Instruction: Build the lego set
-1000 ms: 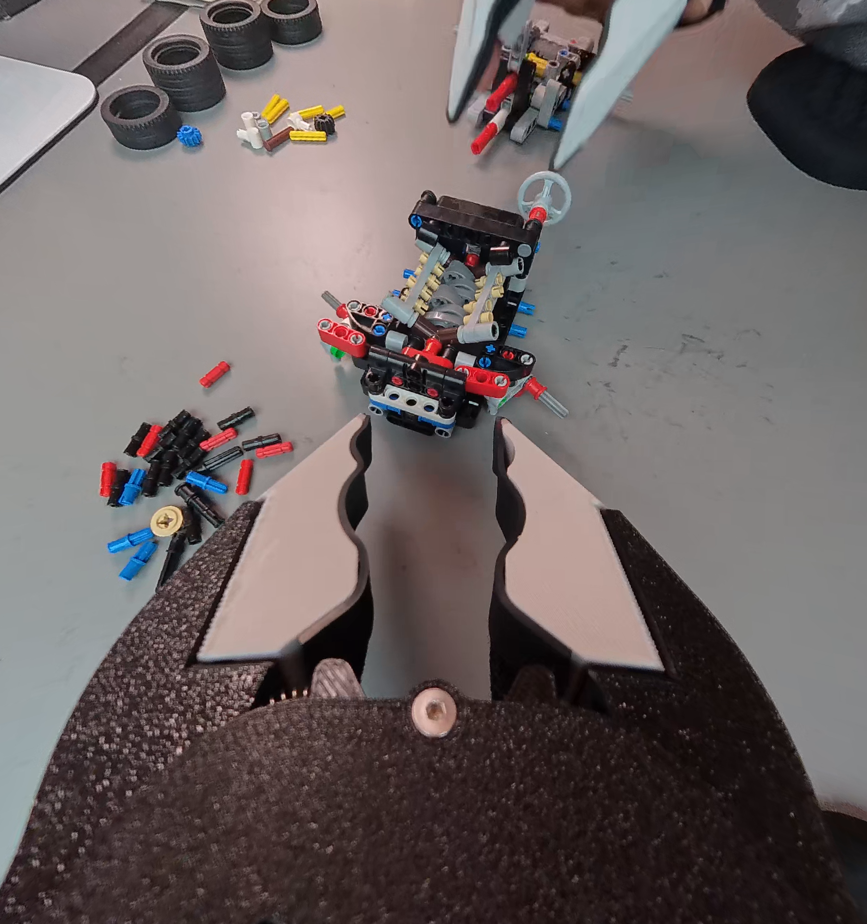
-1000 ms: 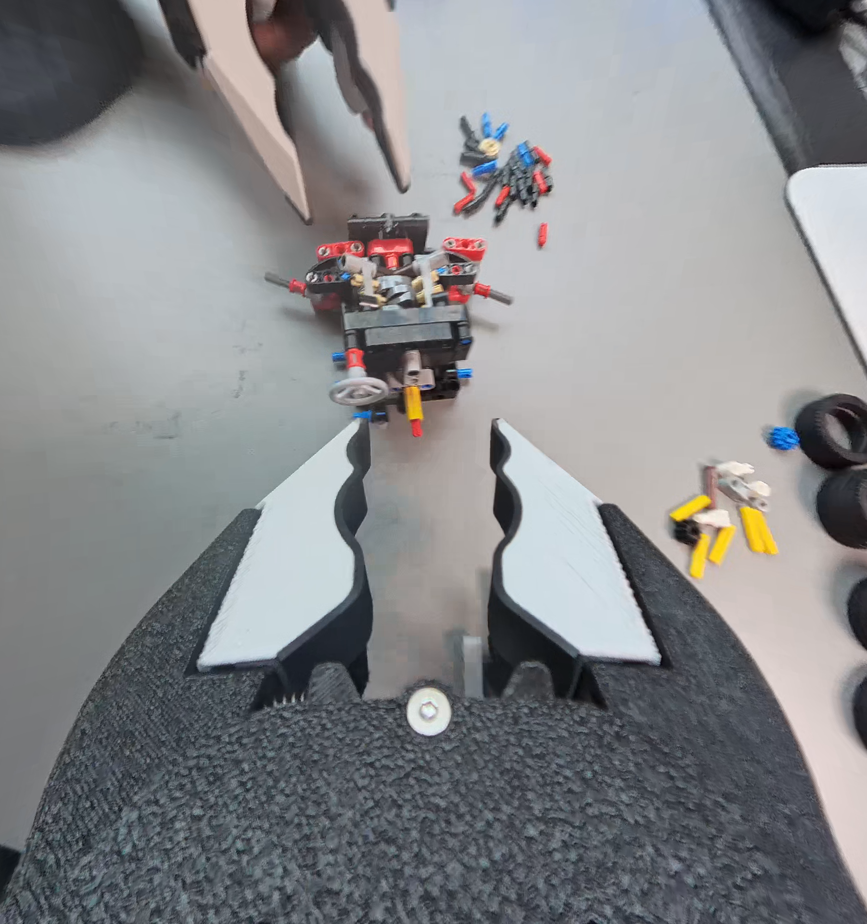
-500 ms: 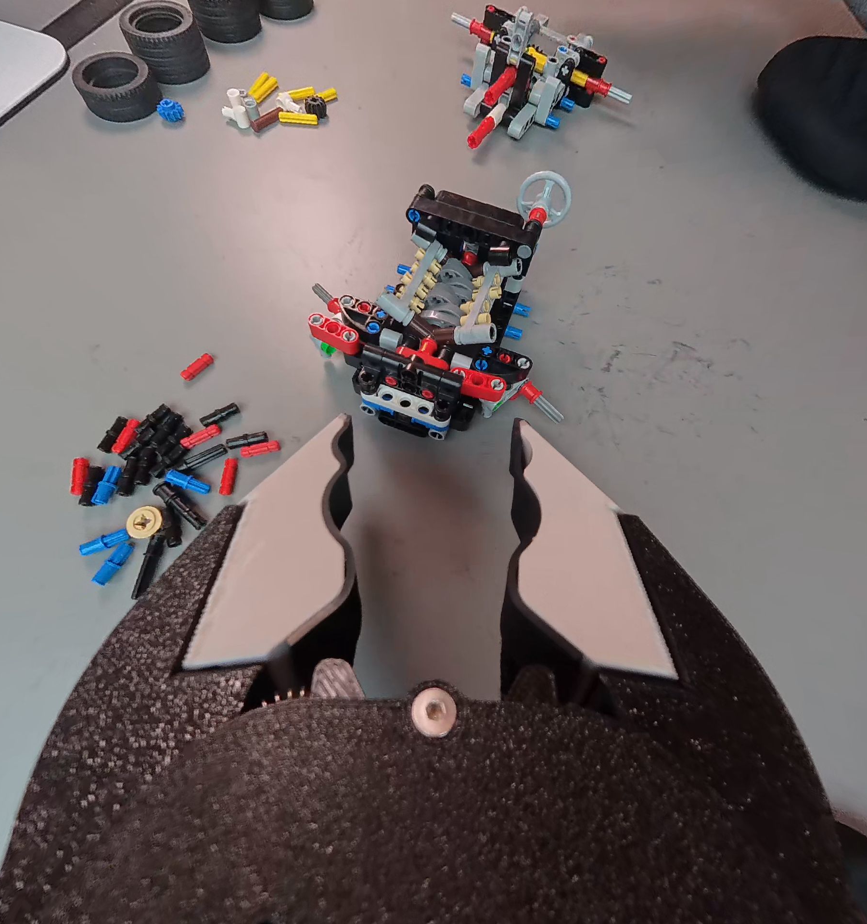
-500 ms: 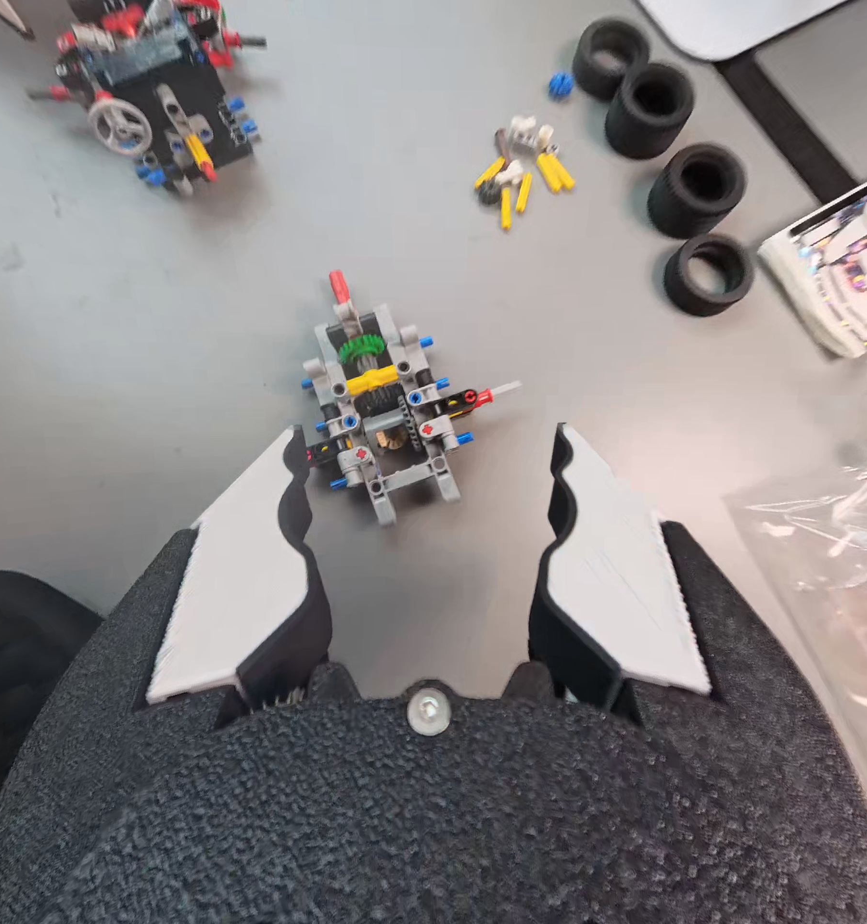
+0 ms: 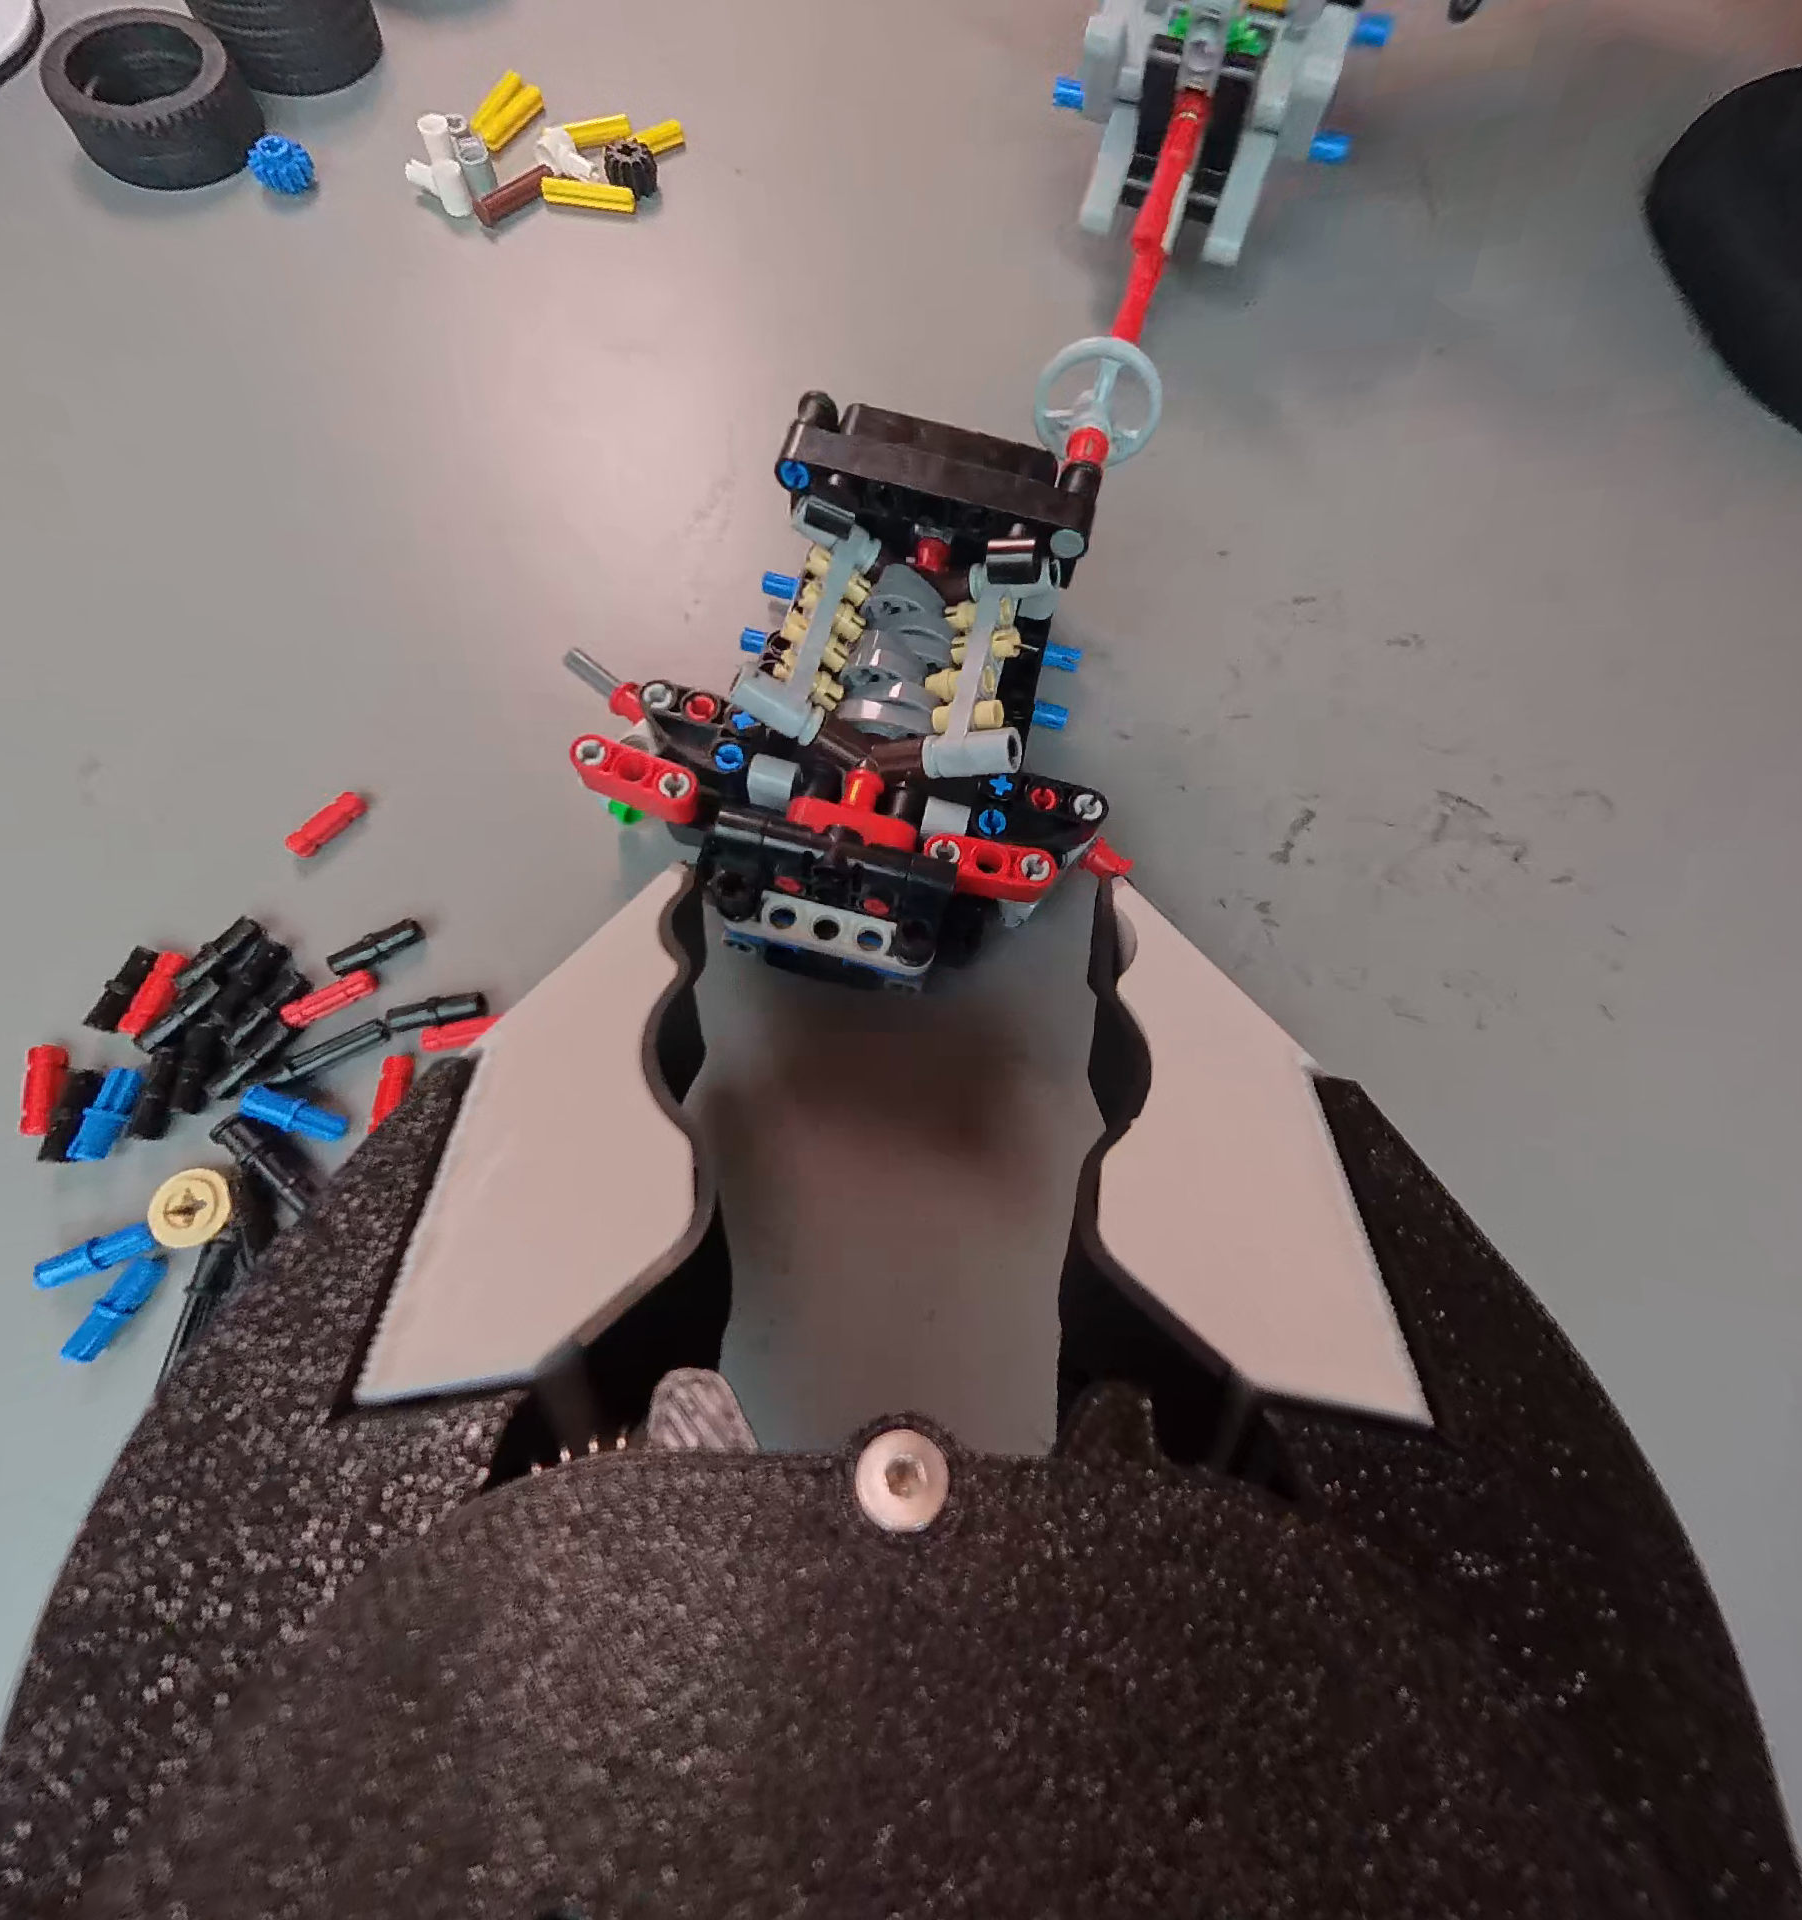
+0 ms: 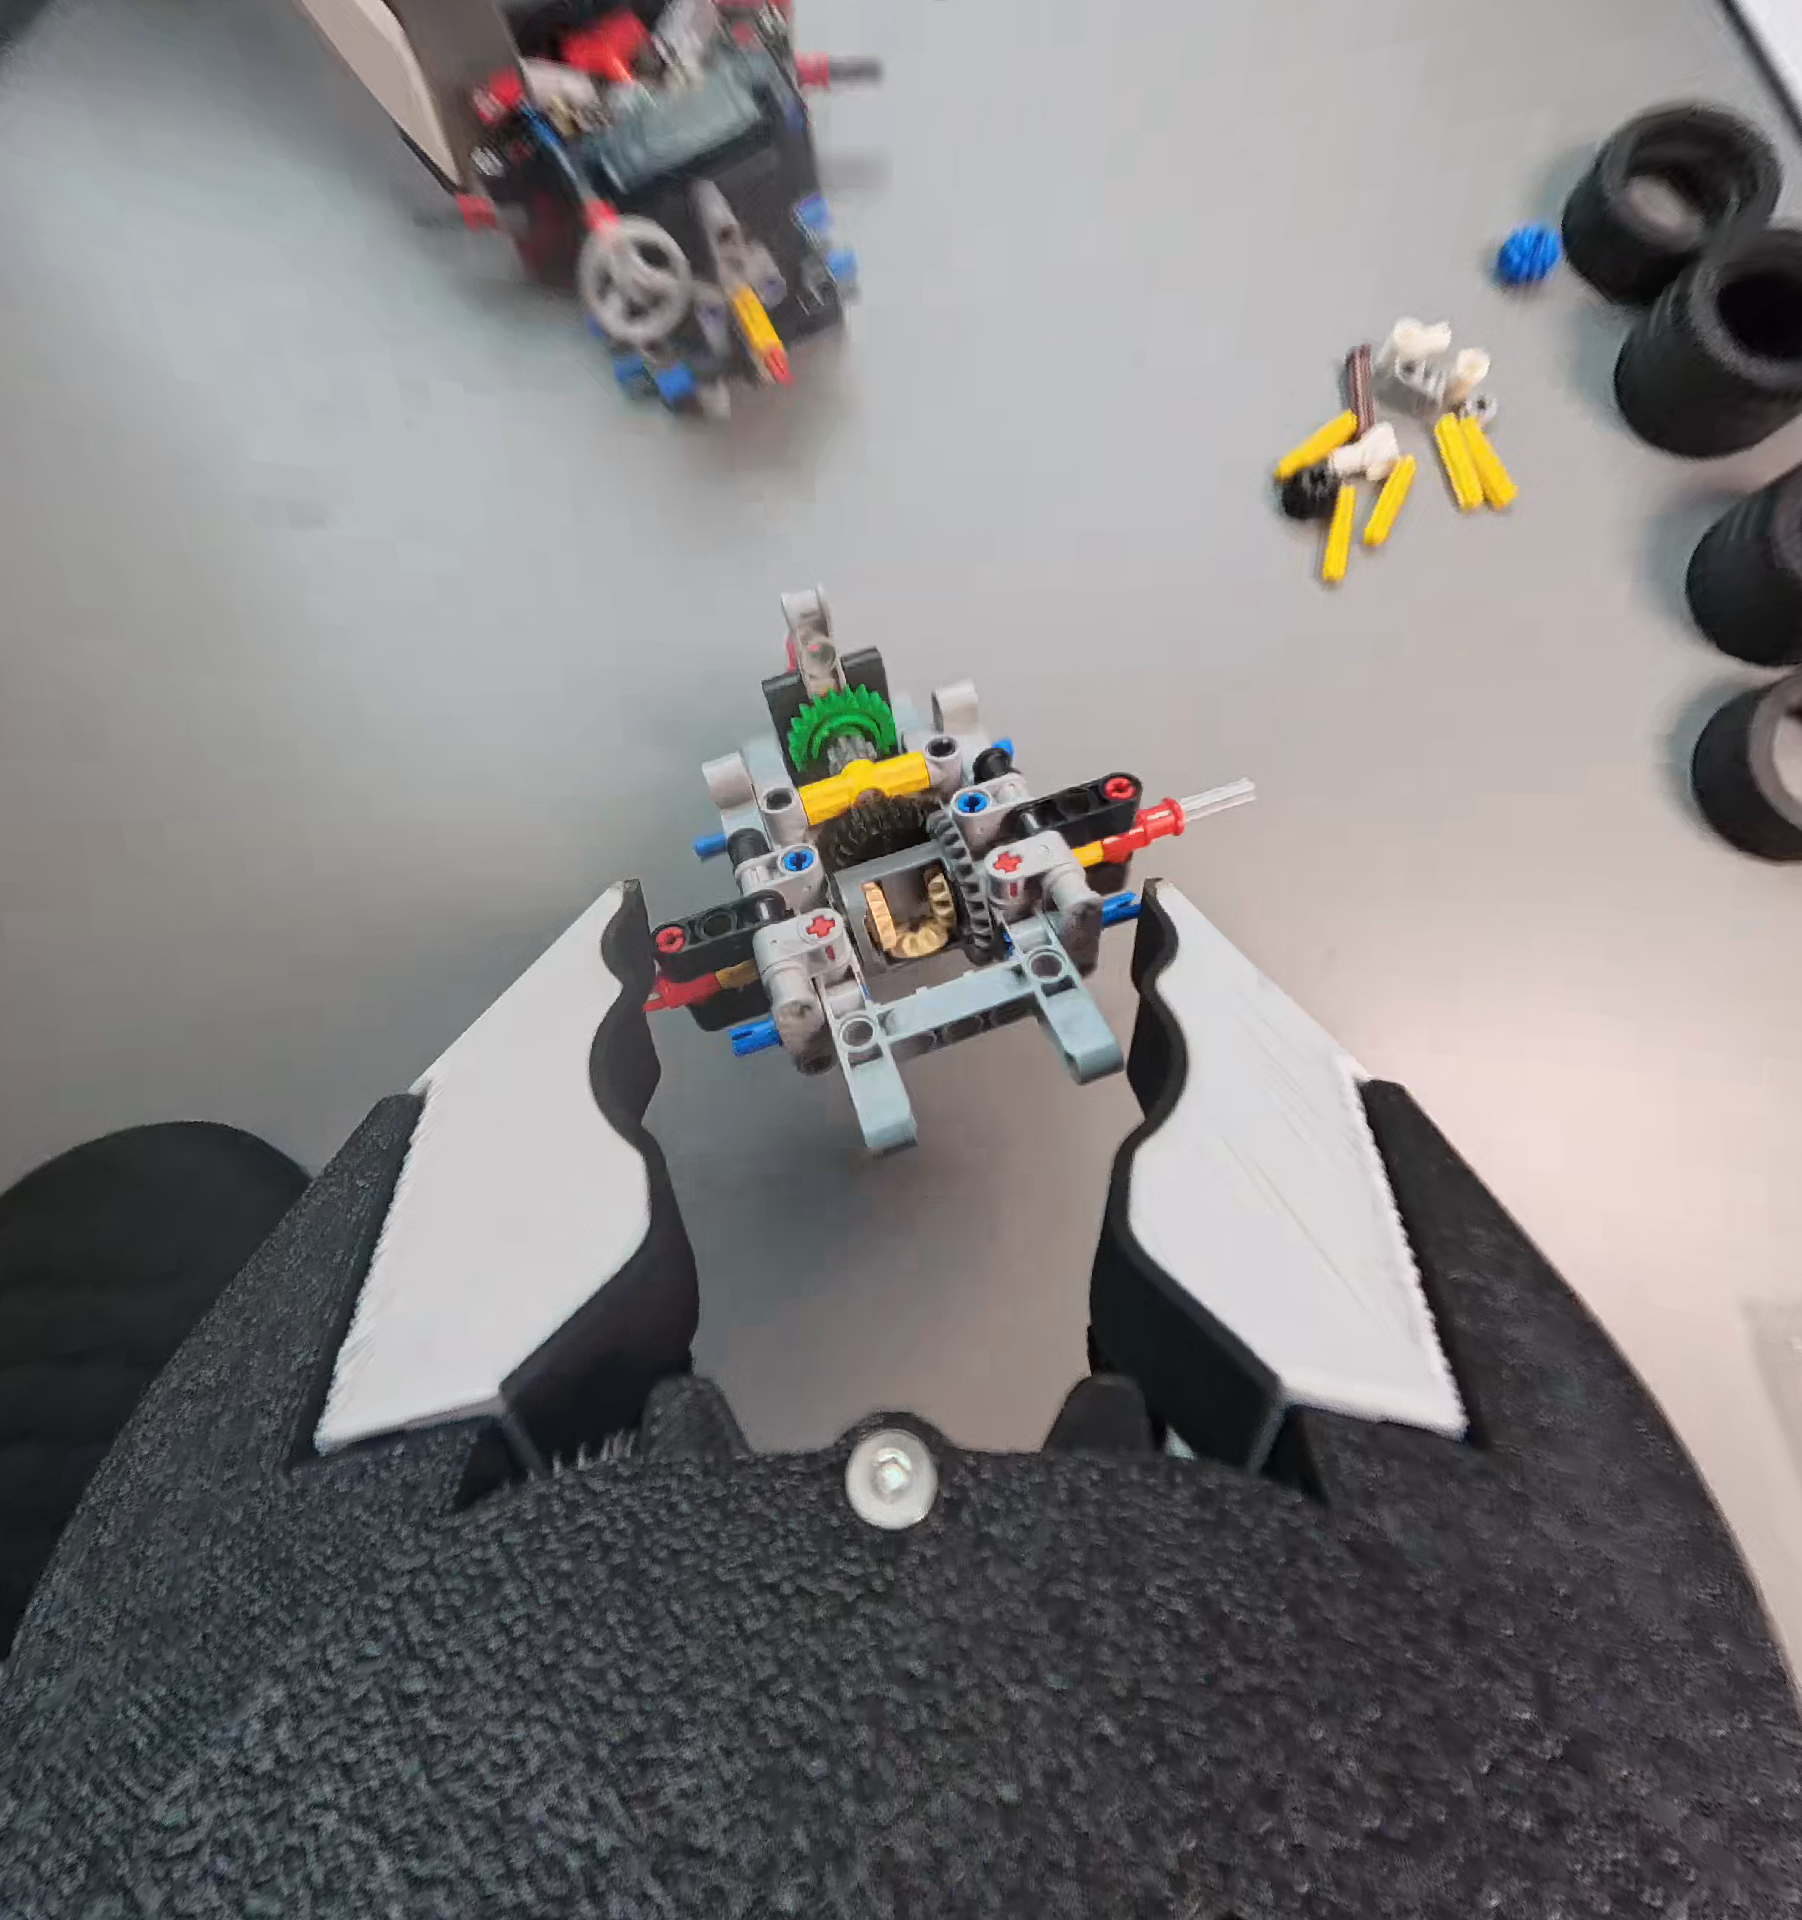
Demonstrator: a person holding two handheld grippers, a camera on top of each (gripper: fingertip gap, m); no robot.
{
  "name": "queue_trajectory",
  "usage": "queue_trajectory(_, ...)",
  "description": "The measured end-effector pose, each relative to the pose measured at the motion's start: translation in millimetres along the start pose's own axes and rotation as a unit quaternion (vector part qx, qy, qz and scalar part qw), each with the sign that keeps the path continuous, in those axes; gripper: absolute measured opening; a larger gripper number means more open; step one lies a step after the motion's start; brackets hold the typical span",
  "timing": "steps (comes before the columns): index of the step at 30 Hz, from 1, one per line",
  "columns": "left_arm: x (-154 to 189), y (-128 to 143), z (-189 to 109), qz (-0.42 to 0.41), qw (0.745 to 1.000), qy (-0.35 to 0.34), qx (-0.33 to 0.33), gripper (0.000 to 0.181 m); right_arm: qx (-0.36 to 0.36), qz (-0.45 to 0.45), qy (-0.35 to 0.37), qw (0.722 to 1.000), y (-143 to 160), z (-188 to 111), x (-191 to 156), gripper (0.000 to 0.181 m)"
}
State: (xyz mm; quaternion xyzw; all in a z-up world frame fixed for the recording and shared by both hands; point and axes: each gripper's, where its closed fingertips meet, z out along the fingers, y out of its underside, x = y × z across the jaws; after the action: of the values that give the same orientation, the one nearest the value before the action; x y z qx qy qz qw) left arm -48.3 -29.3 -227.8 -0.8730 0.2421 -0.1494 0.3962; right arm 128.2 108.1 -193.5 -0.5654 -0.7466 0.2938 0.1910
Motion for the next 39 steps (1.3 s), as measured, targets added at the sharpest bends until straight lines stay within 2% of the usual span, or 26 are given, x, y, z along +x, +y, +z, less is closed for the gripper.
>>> queue_trajectory(1,0,-2,3,0.003,1.000,-0.004,-0.002,0.070,0.024,-0.010,-0.011,1.000,-11,-6,-7,0.092)
queue_trajectory(4,3,-11,16,0.020,1.000,-0.005,-0.005,0.066,0.102,-0.037,-0.038,0.993,-43,-27,-28,0.091)
queue_trajectory(7,4,-24,32,0.026,1.000,-0.006,-0.007,0.066,0.135,-0.056,-0.035,0.989,-59,-38,-35,0.091)
queue_trajectory(14,4,-64,80,0.031,0.999,-0.013,-0.007,0.066,0.179,-0.090,-0.054,0.978,-91,-29,-54,0.091)
queue_trajectory(16,11,-77,90,0.035,0.999,0.013,0.000,0.069,0.207,-0.100,-0.062,0.971,-107,-23,-62,0.091)
queue_trajectory(18,13,-92,82,0.034,0.998,0.035,0.028,0.068,0.242,-0.108,-0.059,0.962,-123,-18,-67,0.090)
queue_trajectory(21,22,-105,47,0.030,0.991,0.096,0.086,0.068,0.309,-0.101,-0.053,0.944,-149,-16,-71,0.091)
queue_trajectory(24,39,-97,5,0.000,0.972,0.193,0.136,0.059,0.390,-0.068,-0.093,0.914,-176,-20,-87,0.090)
queue_trajectory(25,45,-93,-9,-0.010,0.962,0.226,0.151,0.060,0.412,-0.056,-0.115,0.902,-182,-20,-95,0.090)
queue_trajectory(26,46,-88,-21,-0.016,0.958,0.241,0.158,0.069,0.430,-0.049,-0.137,0.891,-187,-20,-104,0.090)
queue_trajectory(28,40,-73,-36,-0.011,0.962,0.227,0.150,0.070,0.448,-0.032,-0.167,0.878,-193,-18,-114,0.090)
queue_trajectory(31,44,-62,-62,-0.011,0.956,0.243,0.166,0.069,0.442,-0.023,-0.152,0.884,-192,-2,-114,0.091)
queue_trajectory(33,53,-56,-67,-0.018,0.951,0.259,0.168,0.070,0.438,-0.013,-0.137,0.889,-190,12,-112,0.090)
queue_trajectory(36,63,-45,-50,-0.010,0.958,0.247,0.145,0.066,0.445,0.012,-0.134,0.886,-192,29,-113,0.091)
queue_trajectory(39,71,-46,-43,0.013,0.962,0.236,0.134,0.042,0.436,0.006,-0.132,0.890,-190,39,-118,0.091)
